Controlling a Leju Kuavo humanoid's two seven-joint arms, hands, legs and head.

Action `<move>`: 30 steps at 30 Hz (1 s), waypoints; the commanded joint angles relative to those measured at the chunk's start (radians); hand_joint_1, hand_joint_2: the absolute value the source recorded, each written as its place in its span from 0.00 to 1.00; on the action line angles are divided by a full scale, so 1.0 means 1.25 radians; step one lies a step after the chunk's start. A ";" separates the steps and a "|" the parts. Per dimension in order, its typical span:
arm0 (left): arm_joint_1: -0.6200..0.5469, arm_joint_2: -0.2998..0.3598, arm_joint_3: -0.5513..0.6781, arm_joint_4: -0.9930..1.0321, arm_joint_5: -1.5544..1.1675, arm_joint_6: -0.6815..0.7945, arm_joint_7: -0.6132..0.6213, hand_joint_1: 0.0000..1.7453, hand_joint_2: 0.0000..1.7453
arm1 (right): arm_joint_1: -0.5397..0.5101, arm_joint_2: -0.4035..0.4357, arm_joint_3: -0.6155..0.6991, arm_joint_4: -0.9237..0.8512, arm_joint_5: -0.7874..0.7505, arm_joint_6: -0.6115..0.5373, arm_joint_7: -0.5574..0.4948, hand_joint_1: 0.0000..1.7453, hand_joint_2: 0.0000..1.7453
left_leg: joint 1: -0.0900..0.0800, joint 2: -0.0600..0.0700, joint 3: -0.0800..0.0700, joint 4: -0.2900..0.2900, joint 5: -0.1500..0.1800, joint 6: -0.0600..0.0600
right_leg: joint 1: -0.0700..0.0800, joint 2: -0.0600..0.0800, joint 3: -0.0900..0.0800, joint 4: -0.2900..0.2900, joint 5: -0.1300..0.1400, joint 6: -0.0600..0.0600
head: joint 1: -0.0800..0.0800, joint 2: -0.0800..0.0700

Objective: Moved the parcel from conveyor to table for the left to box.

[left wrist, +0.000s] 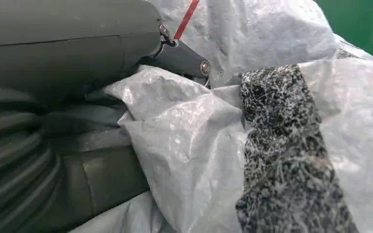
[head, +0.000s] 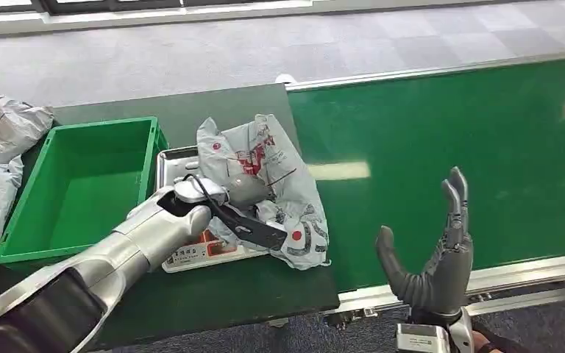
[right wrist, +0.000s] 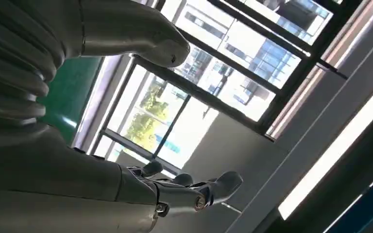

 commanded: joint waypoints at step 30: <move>0.226 0.388 0.769 -0.619 -0.334 0.497 0.231 1.00 1.00 | 0.236 0.037 -0.082 -0.167 0.022 -0.062 -0.007 0.00 1.00 | 0.001 0.003 0.001 -0.004 0.000 -0.001 | 0.002 0.005 -0.002 -0.002 0.000 -0.003 | 0.000 0.000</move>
